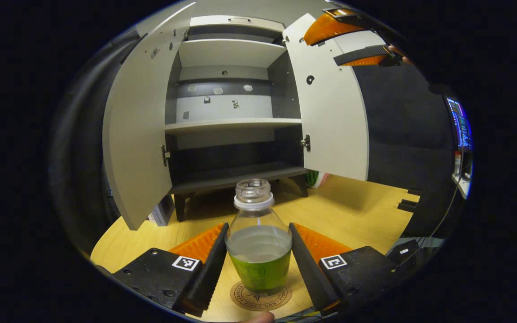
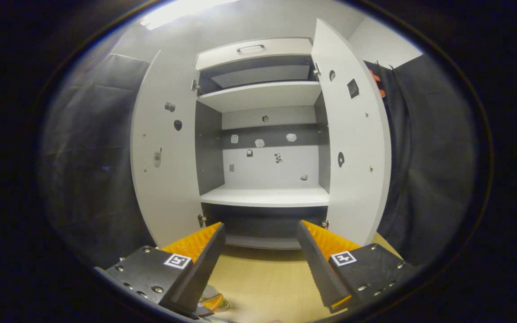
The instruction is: Grasp the bottle in the cabinet with the left hand and place it on the coaster, then close the right door with the right hand and the left door with the left hand.
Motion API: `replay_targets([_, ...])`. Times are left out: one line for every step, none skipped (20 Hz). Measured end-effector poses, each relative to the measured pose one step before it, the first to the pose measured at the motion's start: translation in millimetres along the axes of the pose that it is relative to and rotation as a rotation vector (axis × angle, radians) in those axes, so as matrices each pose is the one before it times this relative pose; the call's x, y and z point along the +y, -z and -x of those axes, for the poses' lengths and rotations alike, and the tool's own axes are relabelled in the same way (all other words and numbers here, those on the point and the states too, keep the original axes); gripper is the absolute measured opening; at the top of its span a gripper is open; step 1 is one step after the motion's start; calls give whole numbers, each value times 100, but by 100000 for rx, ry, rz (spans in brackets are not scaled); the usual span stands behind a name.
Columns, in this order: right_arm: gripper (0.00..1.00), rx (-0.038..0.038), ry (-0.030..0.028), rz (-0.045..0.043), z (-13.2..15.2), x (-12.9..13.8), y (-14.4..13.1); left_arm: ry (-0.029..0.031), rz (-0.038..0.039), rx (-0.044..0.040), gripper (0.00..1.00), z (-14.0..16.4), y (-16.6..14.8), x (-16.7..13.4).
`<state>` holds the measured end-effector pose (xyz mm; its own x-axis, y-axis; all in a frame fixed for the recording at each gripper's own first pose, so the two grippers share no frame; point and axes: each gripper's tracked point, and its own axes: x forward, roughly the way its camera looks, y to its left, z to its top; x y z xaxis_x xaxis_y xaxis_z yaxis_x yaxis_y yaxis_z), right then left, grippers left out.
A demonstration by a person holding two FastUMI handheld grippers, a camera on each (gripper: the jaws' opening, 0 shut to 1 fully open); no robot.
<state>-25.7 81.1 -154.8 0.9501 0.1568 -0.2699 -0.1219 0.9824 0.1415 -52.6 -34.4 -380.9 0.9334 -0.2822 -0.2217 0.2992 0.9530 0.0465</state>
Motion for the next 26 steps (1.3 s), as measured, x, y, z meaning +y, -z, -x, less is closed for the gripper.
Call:
replay_targets([98, -251, 188, -34, -120, -161, -77, -94, 830, -111, 84, 372, -364, 117])
replay_targets([98, -467, 106, -65, -35, -197, -86, 246, 332, 65, 83, 123, -397, 96])
replay_targets([98, -443, 320, -225, 32, -276, -71, 164, 35, 800, 83, 164, -91, 71])
replay_targets([98, -299, 607, -218, 79, -428, -56, -124, -306, 670, 83, 181, -373, 122])
replay_targets([98, -250, 699, -433, 59, -461, -98, -225, -401, 1115, 83, 180, -270, 205])
replay_targets([98, -538, 541, -368, 209, -404, -172, 200, -679, 86, 83, 82, -614, 66])
replay_targets([98, -920, 823, -268, 136, -528, -390, -291, -2077, 1184, 83, 74, -549, 56])
replay_targets([98, -1126, 715, -323, 243, -567, -422, -135, -2473, 1626, 83, 291, -386, 127])
replay_targets([98, -1009, 625, -275, 184, -531, -445, 627, -2318, 273, 83, 347, -735, -158])
replay_targets([97, -1231, 846, -65, 332, -640, -468, 343, -2106, -1393, 83, 347, -1163, -124])
replay_targets([97, -1552, 600, 95, 300, -648, -600, -60, -1450, -2070, 83, 332, -1198, 0])
replay_targets([97, -1587, 468, 21, 313, -583, -542, 476, -430, -1343, 83, 249, -957, -201])
replay_targets([97, -1551, 505, -27, 360, -615, -590, 790, -249, -901, 83, 262, -690, -397])
replay_targets([97, -1485, 624, 97, 361, -664, -545, -150, 159, -73, 83, 204, -612, -103])
replay_targets([97, -1612, 798, 196, 396, -753, -576, 248, 256, 147, 83, 252, -566, -249])
replay_targets([97, -1395, 826, 179, 327, -762, -566, -750, 658, 331, 83, 144, -703, 36])
replay_targets([97, -1184, 1054, 104, 377, -921, -468, -557, 1247, -263, 83, 362, -970, 146])
replay_targets([97, -881, 1279, 85, 334, -1026, -393, -328, 1476, -456, 83, 167, -1146, 22])
replay_targets([97, -633, 1362, 220, 225, -1053, -361, -796, 706, -1167, 83, 253, -1339, 148])
replay_targets([97, -713, 1561, 792, 164, -1180, -360, -989, -191, -1379, 83, 200, -1576, 333])
replay_targets([97, -1074, 1935, 995, 135, -1389, -442, -1405, -629, -2172, 83, 18, -1725, 447])
replay_targets([97, -662, 1202, 646, -47, -938, -346, -997, -733, -1423, 83, 84, -1478, 340])
replay_targets([97, -847, 1203, 553, -71, -992, -413, -1027, -392, -1818, 83, 112, -1420, 302])
replay_targets([97, -1290, 1058, 432, -45, -1002, -400, -837, 32, -1784, 83, 90, -1574, 317])
replay_targets([97, -1577, 353, 1, -160, -865, -702, -1939, 251, -2138, 83, 93, -1440, 442])
replay_targets([97, -1339, -217, -218, -201, -583, -538, -3127, 239, -1804, 83, -69, -1560, 892])
